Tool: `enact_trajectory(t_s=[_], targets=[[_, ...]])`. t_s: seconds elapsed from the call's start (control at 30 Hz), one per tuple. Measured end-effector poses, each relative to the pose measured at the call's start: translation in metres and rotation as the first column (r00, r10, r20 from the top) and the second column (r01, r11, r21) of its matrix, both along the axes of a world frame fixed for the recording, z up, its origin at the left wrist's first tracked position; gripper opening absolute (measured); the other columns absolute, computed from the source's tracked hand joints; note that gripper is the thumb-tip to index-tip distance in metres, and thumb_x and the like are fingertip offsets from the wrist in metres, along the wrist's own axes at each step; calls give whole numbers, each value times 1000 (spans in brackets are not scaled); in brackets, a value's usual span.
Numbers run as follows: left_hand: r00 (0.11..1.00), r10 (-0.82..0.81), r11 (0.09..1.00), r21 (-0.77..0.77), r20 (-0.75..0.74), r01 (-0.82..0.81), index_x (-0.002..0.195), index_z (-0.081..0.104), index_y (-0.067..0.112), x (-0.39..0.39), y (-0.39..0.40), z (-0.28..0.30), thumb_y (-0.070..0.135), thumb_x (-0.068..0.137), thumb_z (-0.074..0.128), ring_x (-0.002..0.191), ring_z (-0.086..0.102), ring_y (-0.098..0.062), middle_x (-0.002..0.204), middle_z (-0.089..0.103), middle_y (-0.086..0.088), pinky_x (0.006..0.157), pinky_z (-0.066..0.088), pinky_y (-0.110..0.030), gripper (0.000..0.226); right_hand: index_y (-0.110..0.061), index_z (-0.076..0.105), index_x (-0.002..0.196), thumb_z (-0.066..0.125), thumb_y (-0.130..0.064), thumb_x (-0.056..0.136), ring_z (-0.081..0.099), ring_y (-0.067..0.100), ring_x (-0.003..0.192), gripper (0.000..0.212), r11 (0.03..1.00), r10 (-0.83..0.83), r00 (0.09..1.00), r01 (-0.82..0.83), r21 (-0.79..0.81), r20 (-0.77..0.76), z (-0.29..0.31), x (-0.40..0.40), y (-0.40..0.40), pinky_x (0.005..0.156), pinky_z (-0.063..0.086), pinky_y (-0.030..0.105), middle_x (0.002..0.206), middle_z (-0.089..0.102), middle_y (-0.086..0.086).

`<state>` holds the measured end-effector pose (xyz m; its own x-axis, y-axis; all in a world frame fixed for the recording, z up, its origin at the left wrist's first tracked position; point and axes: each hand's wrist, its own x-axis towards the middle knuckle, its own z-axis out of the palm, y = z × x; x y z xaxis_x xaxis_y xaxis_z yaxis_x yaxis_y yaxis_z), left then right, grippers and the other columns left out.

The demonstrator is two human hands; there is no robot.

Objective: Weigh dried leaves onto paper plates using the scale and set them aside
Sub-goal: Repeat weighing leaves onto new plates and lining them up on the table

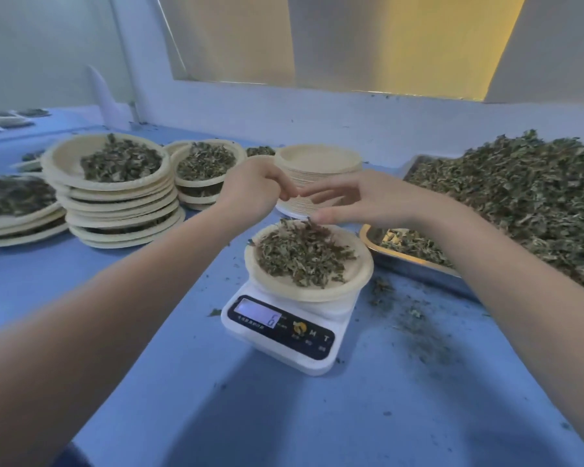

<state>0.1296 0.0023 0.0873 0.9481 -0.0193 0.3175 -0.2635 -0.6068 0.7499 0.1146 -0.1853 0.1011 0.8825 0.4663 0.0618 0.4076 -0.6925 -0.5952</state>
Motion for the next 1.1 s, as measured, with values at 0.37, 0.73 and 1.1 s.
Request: enact_trajectory(t_s=[0.37, 0.73, 1.1], targets=[[1000, -20, 1000, 14, -11, 20, 84, 69, 25, -1, 16, -11, 0, 85, 41, 83, 55, -10, 92, 62, 5, 69, 41, -19, 37, -48, 41, 135, 55, -74, 64, 51, 2, 114, 77, 998, -47, 998, 46, -44, -30, -5, -3, 2, 87, 37, 21, 131, 52, -13], [992, -22, 997, 71, -126, 31, 121, 57, 20, 4, 15, -20, 4, 86, 42, 65, 50, -8, 98, 60, 2, 54, 41, -21, 42, -52, 37, 134, 64, -83, 49, 50, 0, 115, 94, 998, -41, 995, 37, -49, -92, -17, -4, -2, 83, 38, 22, 131, 49, -17], [990, -17, 997, 66, -139, 27, 120, 56, 20, 6, 16, -28, 4, 89, 41, 55, 47, -10, 91, 56, 9, 45, 36, -17, 39, -52, 35, 135, 66, -85, 40, 44, 3, 123, 105, 995, -52, 990, 41, -87, -128, -32, -1, -15, 97, 36, 24, 136, 46, -16]])
